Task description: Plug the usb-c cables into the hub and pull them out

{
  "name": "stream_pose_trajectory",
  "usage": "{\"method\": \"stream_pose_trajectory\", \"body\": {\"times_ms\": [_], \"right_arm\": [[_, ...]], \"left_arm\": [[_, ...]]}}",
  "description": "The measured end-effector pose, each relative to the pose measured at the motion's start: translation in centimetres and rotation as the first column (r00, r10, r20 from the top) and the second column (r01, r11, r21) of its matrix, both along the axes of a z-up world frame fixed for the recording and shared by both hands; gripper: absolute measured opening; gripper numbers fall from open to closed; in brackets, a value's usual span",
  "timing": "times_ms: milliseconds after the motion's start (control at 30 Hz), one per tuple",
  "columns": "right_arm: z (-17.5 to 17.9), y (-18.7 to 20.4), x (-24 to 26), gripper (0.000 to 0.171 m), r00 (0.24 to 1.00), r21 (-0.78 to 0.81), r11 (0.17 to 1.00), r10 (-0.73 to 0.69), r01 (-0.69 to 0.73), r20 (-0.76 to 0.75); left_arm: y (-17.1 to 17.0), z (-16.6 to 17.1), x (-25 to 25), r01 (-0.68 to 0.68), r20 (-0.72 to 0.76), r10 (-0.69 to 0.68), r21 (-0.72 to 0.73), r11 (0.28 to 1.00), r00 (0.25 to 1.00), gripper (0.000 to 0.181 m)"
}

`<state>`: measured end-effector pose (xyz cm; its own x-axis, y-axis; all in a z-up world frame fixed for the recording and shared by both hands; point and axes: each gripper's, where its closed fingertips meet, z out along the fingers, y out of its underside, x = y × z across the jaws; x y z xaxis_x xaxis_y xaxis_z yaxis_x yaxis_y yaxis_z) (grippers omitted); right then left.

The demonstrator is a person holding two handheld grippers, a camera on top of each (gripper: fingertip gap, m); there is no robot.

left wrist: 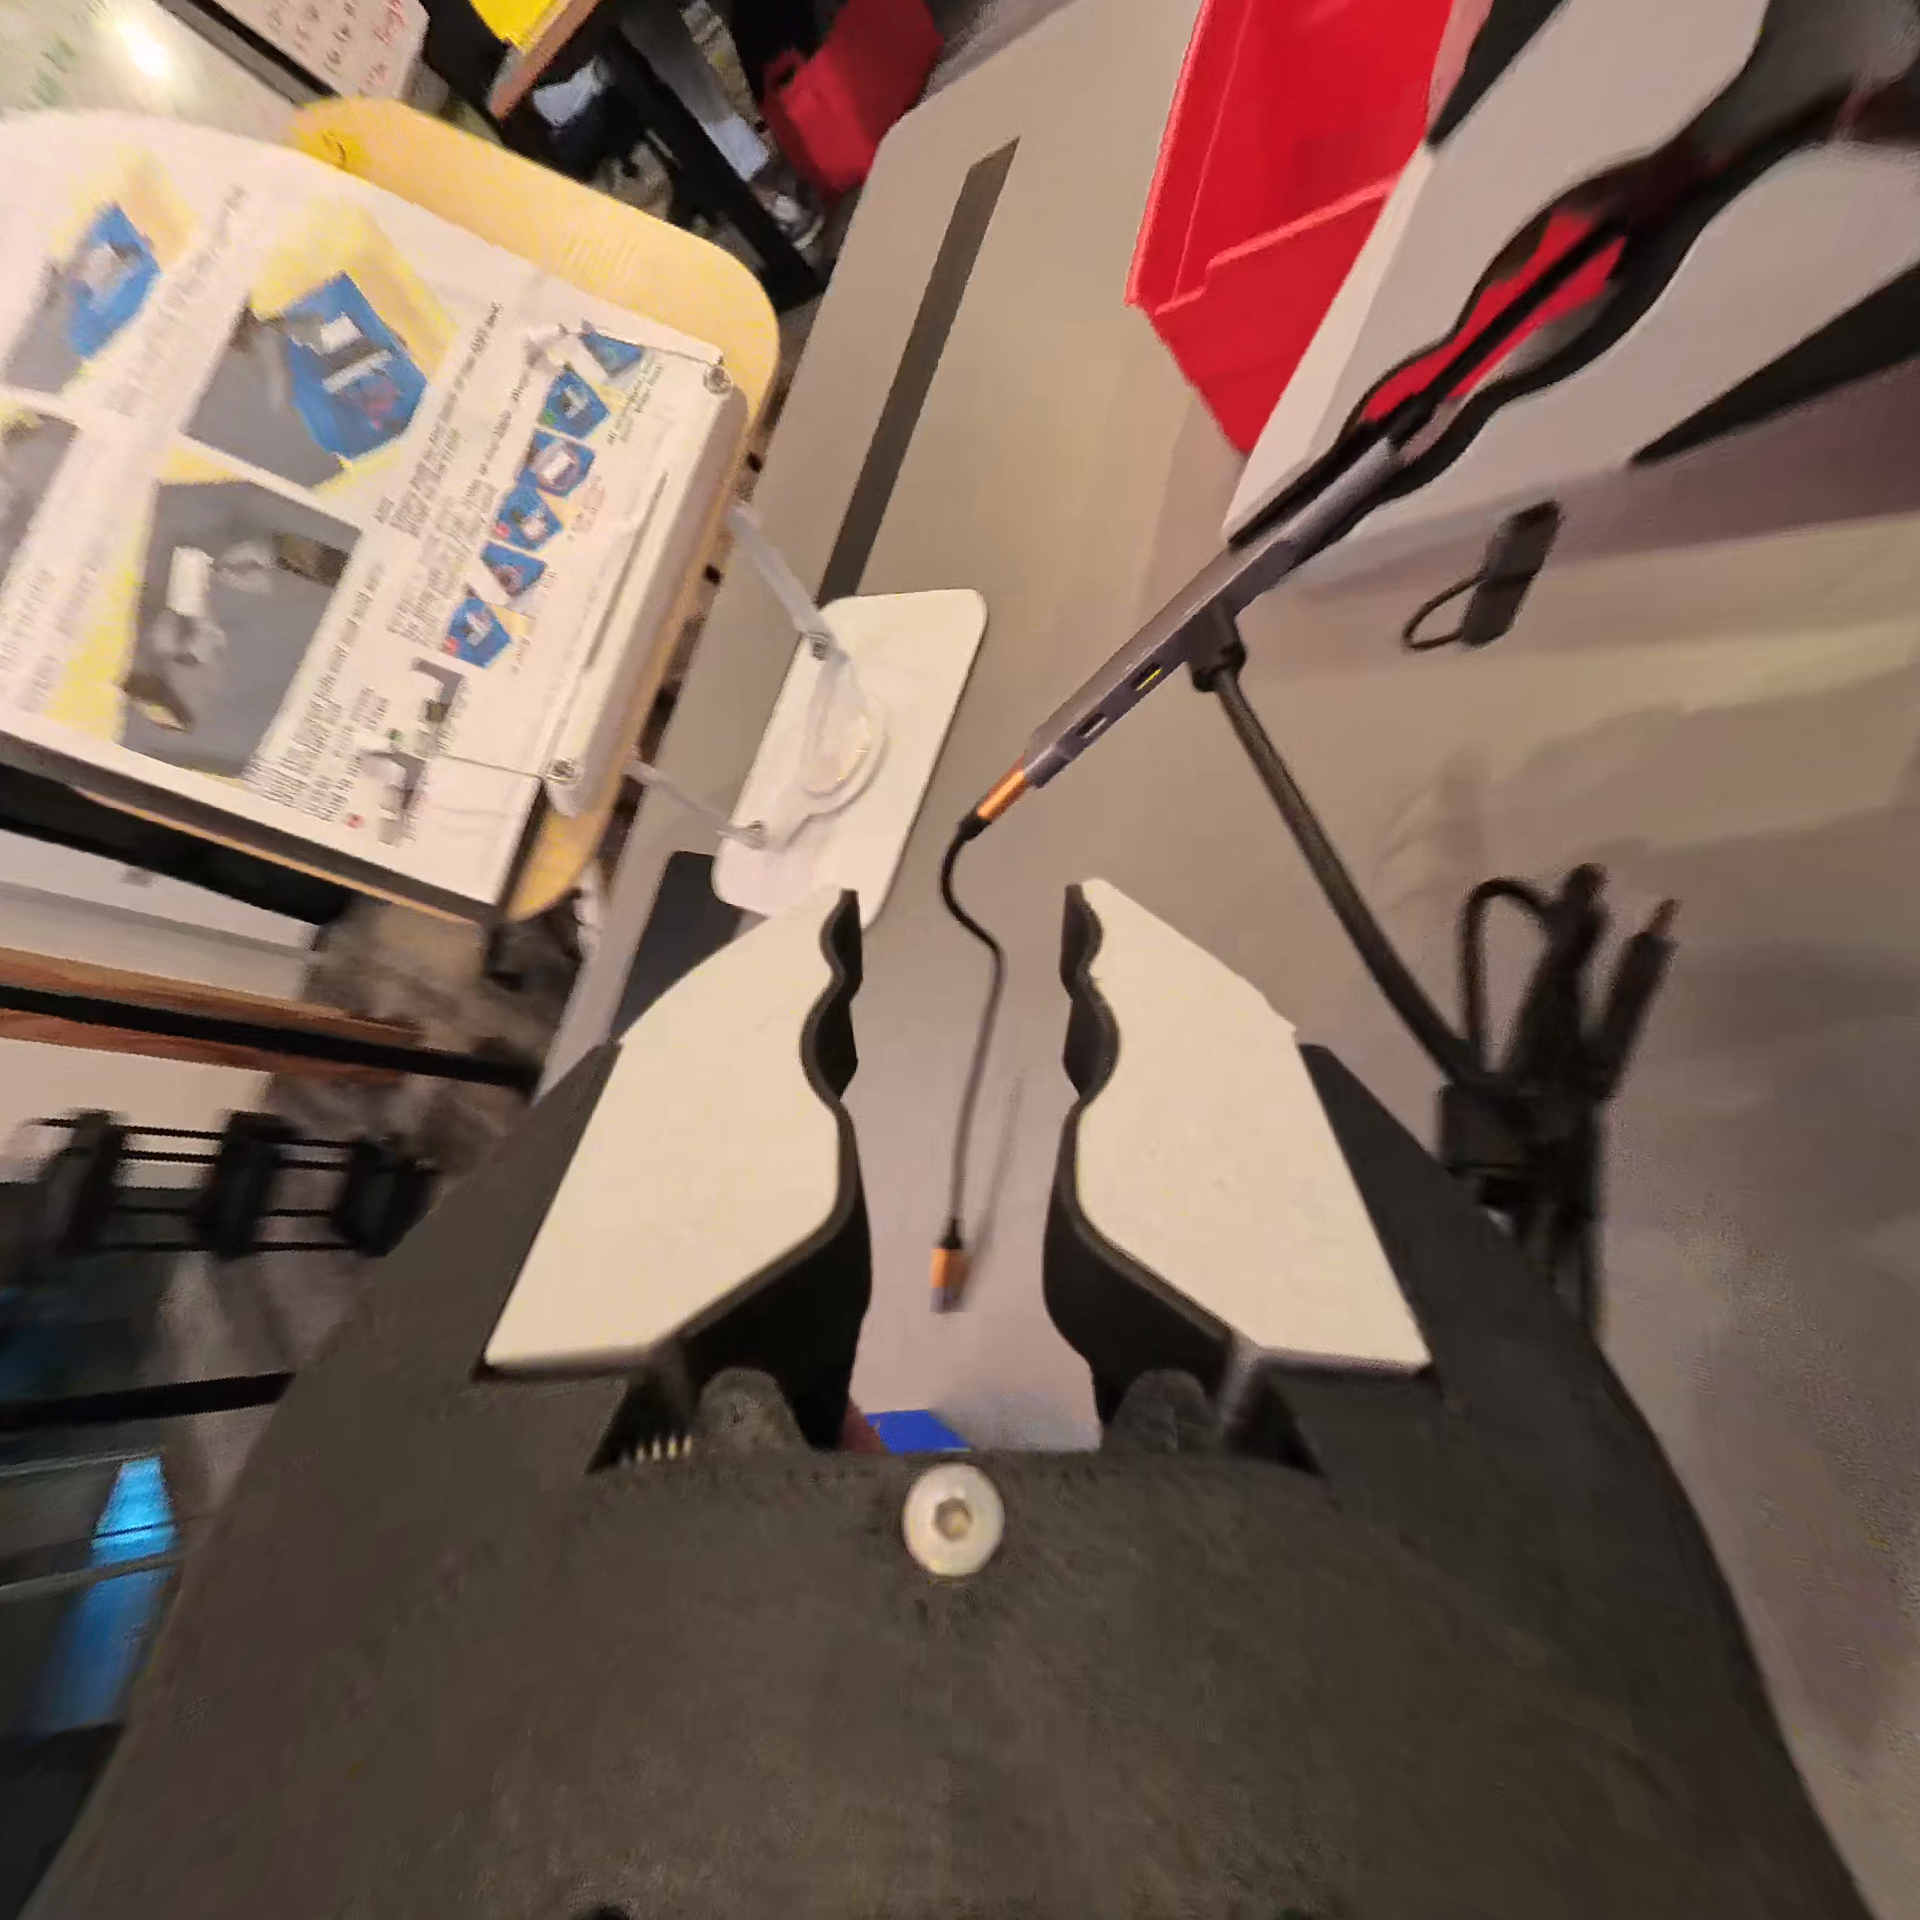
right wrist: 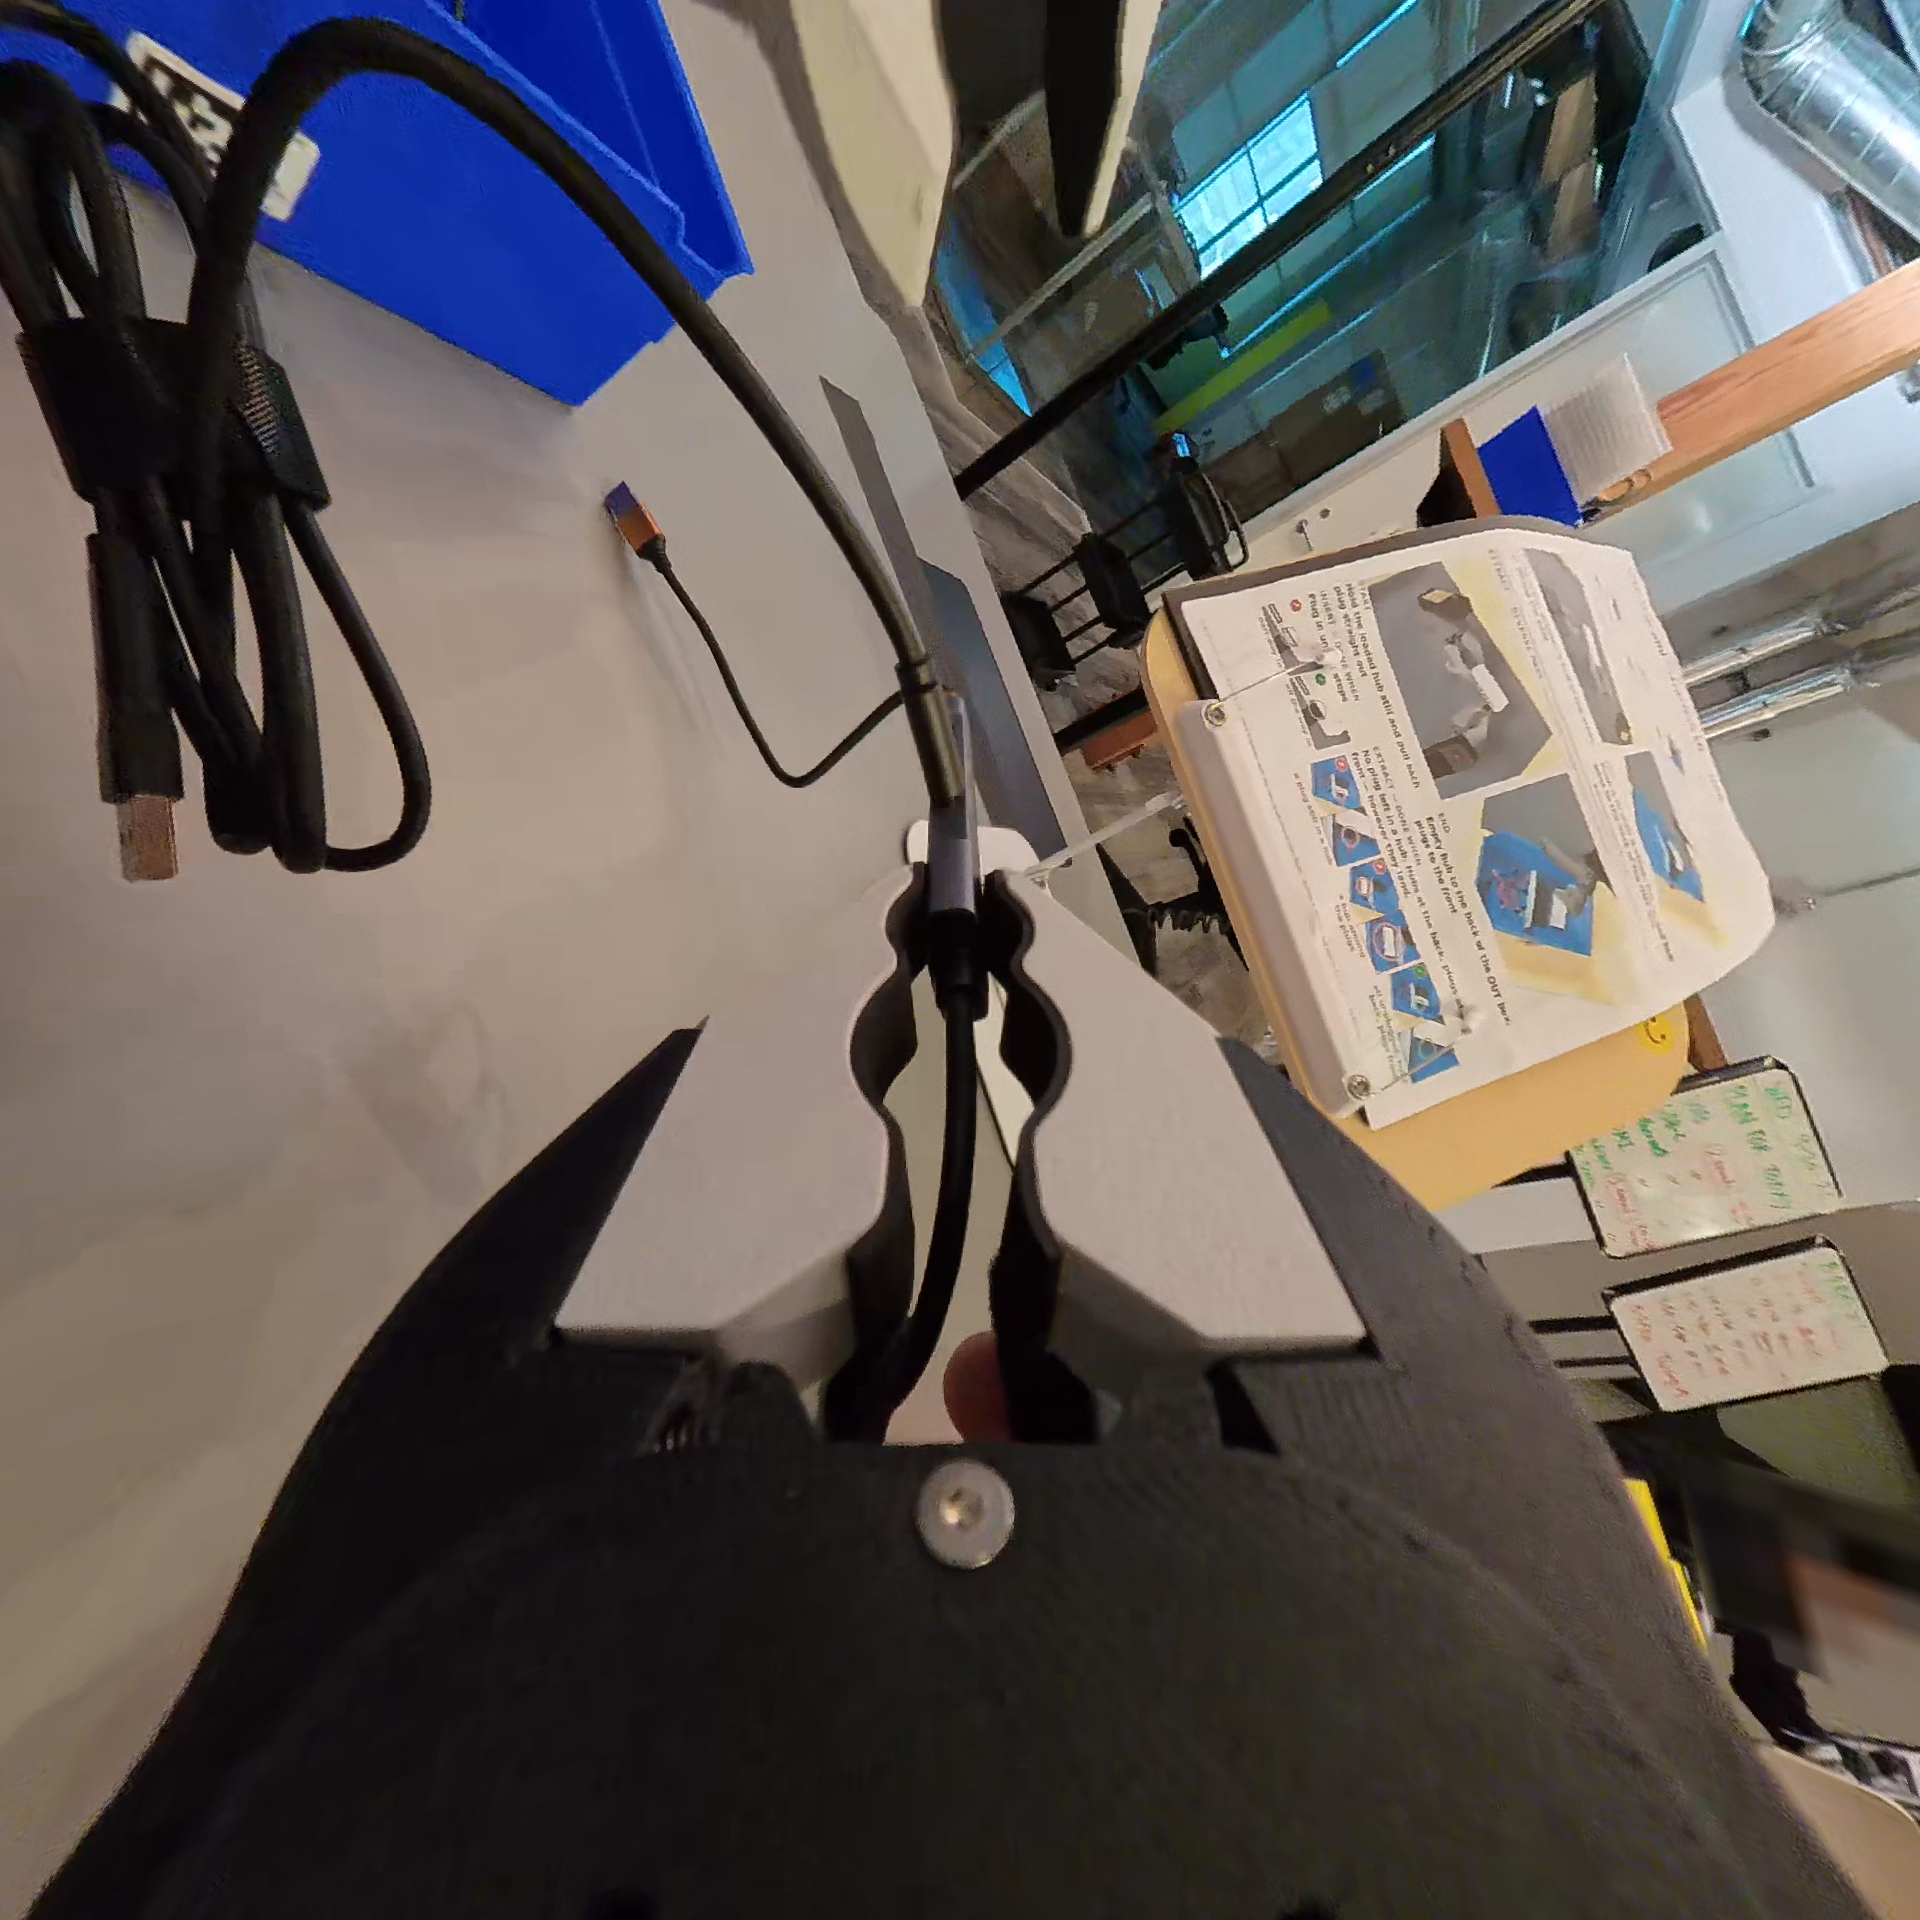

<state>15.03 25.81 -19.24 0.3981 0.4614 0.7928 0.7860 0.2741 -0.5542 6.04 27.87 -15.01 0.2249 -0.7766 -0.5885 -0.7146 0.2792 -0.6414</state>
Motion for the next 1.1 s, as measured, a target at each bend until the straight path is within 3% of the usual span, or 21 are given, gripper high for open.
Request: {"method": "stream_pose_trajectory", "body": {"times_ms": [133, 333, 533, 733, 867, 933, 1100], "right_arm": [[0.6, -0.9, -0.9, 0.007, 0.994, -0.031, 0.997, 0.07, -0.073, -0.079], [1.5, -1.7, -1.5, 0.008, 0.955, -0.065, 0.979, 0.173, -0.194, -0.241], [2.0, -2.6, -2.4, 0.008, 0.934, -0.043, 0.957, 0.269, -0.286, -0.235], [2.3, -2.9, -2.9, 0.007, 0.921, -0.038, 0.943, 0.314, -0.331, -0.23], [1.8, -1.7, -2.5, 0.009, 0.948, -0.039, 0.961, 0.262, -0.273, -0.184], [1.9, -0.7, -1.6, 0.029, 0.972, -0.016, 0.979, 0.2, -0.203, -0.123], [3.2, -0.4, 0.2, 0.026, 0.994, 0.079, 0.991, 0.1, -0.103, 0.051]], "left_arm": [[0.1, -1.1, 0.9, 0.064, -0.114, -0.047, 0.15, 0.987, 0.992, 0.039], [-0.2, -1.9, 2.2, 0.178, -0.133, -0.16, 0.139, 0.974, 0.978, 0.05], [-0.8, -2.2, 2.8, 0.275, -0.188, -0.249, 0.13, 0.953, 0.95, 0.052], [-0.7, -4.1, 3.4, 0.311, -0.302, -0.252, 0.166, 0.936, 0.919, 0.015], [0.1, -4.6, 3.4, 0.285, -0.339, -0.212, 0.184, 0.941, 0.917, 0.01], [1.1, -4.8, 3.3, 0.248, -0.371, -0.155, 0.216, 0.945, 0.916, 0.01], [3.1, -4.7, 2.7, 0.133, -0.397, -0.025, 0.247, 0.96, 0.918, 0.01]]}}
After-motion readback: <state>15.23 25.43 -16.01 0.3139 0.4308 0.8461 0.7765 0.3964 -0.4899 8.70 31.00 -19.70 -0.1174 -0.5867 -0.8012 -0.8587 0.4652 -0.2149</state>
